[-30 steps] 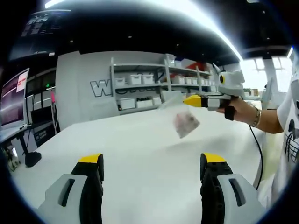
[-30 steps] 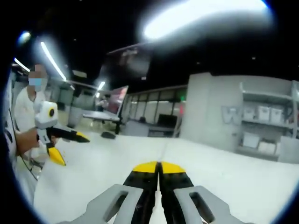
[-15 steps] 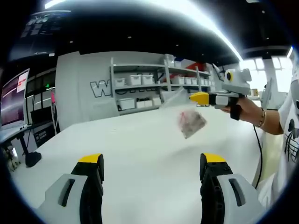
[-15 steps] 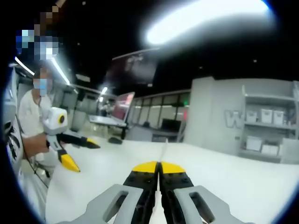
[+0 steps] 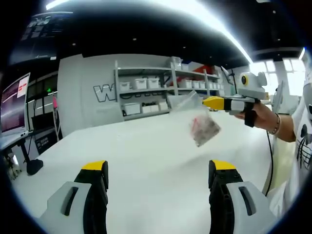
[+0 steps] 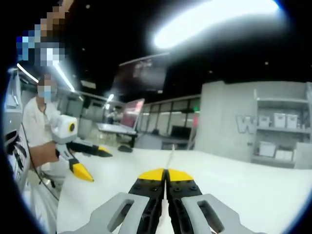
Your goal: Open the resealable bag by pulling the two sides of the seal apart until the entire bag opening is separated and visibly accessible.
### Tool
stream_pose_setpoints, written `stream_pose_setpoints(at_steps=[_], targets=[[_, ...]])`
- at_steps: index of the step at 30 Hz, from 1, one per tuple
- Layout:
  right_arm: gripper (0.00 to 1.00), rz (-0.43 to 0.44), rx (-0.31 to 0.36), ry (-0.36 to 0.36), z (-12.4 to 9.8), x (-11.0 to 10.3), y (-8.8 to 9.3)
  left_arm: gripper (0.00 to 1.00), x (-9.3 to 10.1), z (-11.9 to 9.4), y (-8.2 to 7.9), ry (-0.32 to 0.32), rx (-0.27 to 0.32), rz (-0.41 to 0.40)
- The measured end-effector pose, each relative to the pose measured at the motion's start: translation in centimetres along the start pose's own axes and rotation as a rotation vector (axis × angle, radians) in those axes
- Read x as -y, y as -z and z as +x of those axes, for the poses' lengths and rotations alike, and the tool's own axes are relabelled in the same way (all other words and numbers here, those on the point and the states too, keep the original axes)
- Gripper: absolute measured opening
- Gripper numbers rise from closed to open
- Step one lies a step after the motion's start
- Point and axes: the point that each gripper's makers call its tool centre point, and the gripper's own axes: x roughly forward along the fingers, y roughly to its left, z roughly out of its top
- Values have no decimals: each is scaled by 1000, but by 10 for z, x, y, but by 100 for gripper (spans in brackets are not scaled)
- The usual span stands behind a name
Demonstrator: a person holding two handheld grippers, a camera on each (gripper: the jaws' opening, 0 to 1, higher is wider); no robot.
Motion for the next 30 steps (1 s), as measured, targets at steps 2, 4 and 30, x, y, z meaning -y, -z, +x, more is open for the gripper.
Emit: stream_pose_setpoints(at_steps=[2,4,30], targets=[[0,2,1,1,-2,-1,0,83,1,0,0,2,-1,1],[0,5,0,0,-4,-2,1,83,2,1,0,3,-2,2],[0,10,-15,-63,-25,-29,9,73,14,3,-4,48,3,40]])
